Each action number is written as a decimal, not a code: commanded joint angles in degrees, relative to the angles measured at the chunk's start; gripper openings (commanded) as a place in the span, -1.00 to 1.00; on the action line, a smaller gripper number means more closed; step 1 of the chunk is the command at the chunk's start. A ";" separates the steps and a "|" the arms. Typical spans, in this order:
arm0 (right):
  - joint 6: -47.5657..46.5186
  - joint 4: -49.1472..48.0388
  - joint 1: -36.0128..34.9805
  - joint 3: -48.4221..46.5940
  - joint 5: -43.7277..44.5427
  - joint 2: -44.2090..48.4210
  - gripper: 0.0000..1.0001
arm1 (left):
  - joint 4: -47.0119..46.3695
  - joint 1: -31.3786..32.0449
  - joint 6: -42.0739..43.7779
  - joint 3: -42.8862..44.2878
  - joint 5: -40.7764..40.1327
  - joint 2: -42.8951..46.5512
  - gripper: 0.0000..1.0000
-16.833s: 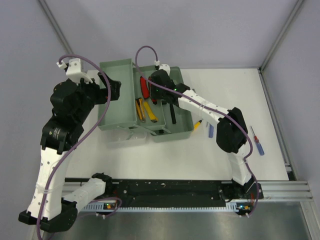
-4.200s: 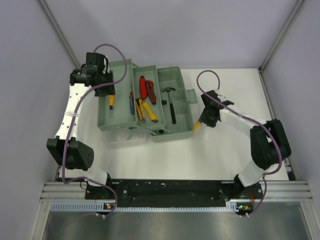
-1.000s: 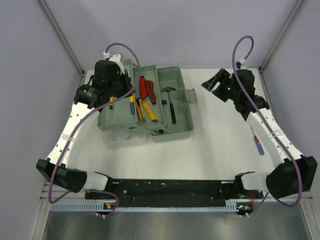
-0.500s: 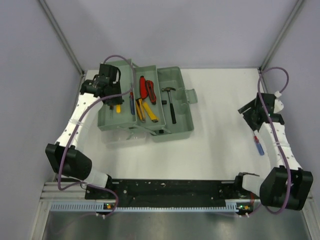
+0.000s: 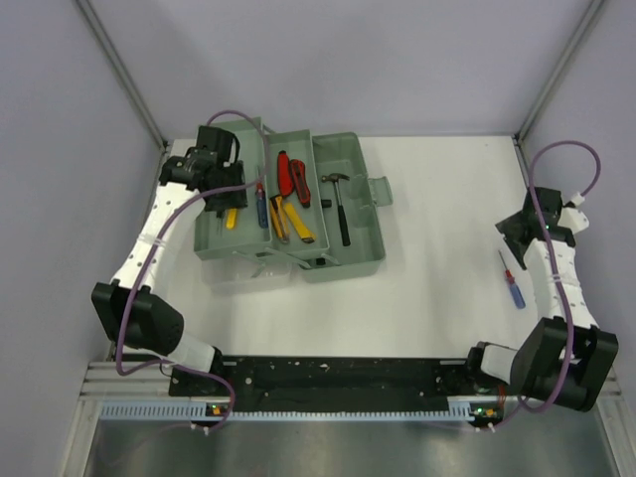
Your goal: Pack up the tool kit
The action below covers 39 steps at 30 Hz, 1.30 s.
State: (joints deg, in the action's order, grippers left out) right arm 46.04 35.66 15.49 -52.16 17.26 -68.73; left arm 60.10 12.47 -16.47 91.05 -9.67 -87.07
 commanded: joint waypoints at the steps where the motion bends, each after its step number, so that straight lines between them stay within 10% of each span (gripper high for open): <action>1: -1.39 0.02 1.39 -0.66 7.17 -0.53 0.43 | -0.24 -0.25 2.32 3.70 1.06 1.46 0.05; 6: -5.86 -1.20 2.88 0.13 11.75 -2.11 0.62 | 0.11 -0.25 2.67 6.33 1.76 2.25 0.18; 17: -15.01 -15.17 11.39 7.59 -6.49 -5.53 0.68 | -0.86 -0.25 3.37 11.43 8.52 2.16 0.45; 21: -13.96 -20.26 16.85 10.93 -19.60 -6.68 0.65 | -0.95 -0.25 3.64 11.44 9.41 2.43 0.47; 39: -12.38 -14.92 16.68 14.81 -23.50 -10.28 0.38 | -3.14 -0.16 4.34 10.29 17.49 3.75 0.48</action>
State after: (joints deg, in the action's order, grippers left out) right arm 32.80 19.09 32.40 -38.24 -4.73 -78.41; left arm 59.94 12.47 -12.64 100.44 4.14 -85.95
